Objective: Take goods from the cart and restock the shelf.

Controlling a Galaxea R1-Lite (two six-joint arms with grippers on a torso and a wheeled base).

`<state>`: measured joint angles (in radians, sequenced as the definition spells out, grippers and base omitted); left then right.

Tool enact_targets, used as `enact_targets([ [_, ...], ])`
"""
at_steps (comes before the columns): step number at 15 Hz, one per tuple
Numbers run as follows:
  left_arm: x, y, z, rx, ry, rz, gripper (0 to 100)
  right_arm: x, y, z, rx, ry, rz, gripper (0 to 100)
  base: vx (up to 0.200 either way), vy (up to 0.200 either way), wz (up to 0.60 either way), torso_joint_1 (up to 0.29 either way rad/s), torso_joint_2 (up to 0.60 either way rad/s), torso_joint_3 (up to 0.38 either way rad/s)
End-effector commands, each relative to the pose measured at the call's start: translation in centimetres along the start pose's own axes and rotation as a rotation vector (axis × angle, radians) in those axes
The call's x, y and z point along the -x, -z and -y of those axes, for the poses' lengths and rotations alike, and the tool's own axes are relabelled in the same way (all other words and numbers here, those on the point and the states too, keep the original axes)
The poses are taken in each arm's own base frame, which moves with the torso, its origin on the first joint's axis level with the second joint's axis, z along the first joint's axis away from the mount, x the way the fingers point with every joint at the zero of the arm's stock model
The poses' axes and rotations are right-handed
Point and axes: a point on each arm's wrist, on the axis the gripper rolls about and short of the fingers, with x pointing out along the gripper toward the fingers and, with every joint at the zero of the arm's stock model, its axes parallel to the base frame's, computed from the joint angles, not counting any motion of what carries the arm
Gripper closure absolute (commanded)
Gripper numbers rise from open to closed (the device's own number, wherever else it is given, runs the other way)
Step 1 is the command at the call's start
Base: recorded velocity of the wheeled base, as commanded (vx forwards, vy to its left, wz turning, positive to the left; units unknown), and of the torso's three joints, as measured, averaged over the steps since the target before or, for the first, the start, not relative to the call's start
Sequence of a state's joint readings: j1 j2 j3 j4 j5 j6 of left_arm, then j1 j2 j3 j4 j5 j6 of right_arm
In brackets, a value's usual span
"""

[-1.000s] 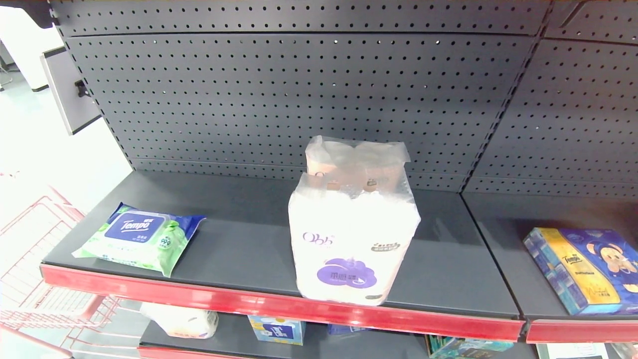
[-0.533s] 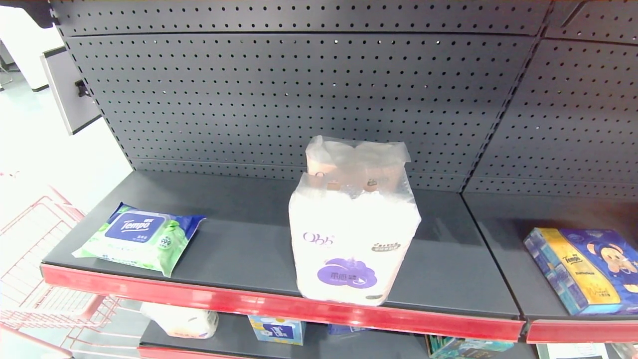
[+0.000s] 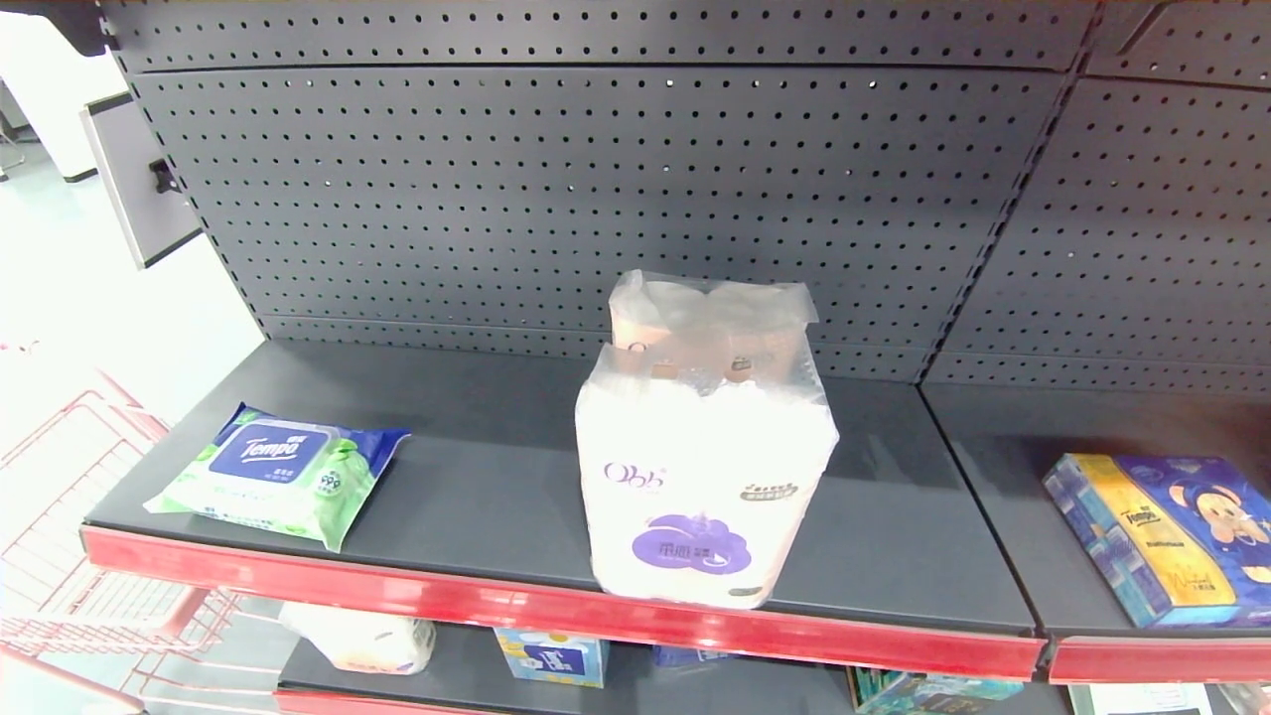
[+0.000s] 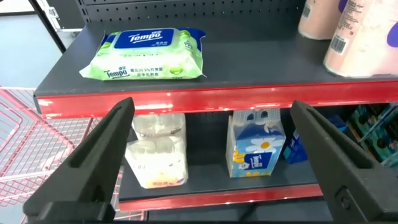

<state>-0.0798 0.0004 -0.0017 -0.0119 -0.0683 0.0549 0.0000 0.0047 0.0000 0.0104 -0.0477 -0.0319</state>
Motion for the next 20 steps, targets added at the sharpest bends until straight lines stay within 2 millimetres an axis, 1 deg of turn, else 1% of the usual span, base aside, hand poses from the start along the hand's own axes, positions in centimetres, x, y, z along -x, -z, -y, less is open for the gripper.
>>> enact_targets([
  [1, 0.0, 0.0, 0.0, 0.0, 0.001, 0.001, 0, 0.01, 0.01, 0.0, 0.0, 0.0, 0.001, 0, 0.0, 0.0, 0.0, 0.0, 0.0, 0.0],
  [8, 0.0, 0.0, 0.0, -0.003, 0.001, 0.001, 0, 0.01, 0.01, 0.0, -0.003, 0.0, 0.001, 0, 0.0, 0.0, 0.0, 0.0, 0.0, 0.0],
  [11, 0.0, 0.0, 0.0, -0.003, 0.001, 0.001, 0, 0.01, 0.01, 0.0, -0.003, 0.001, 0.001, 0, 0.0, 0.0, -0.6, 0.001, 0.0, 0.006],
  [20, 0.0, 0.0, 0.0, -0.003, 0.001, 0.001, 0, 0.01, 0.01, 0.0, 0.0, 0.0, 0.001, 0, 0.0, 0.0, 0.0, 0.0, 0.0, 0.0],
])
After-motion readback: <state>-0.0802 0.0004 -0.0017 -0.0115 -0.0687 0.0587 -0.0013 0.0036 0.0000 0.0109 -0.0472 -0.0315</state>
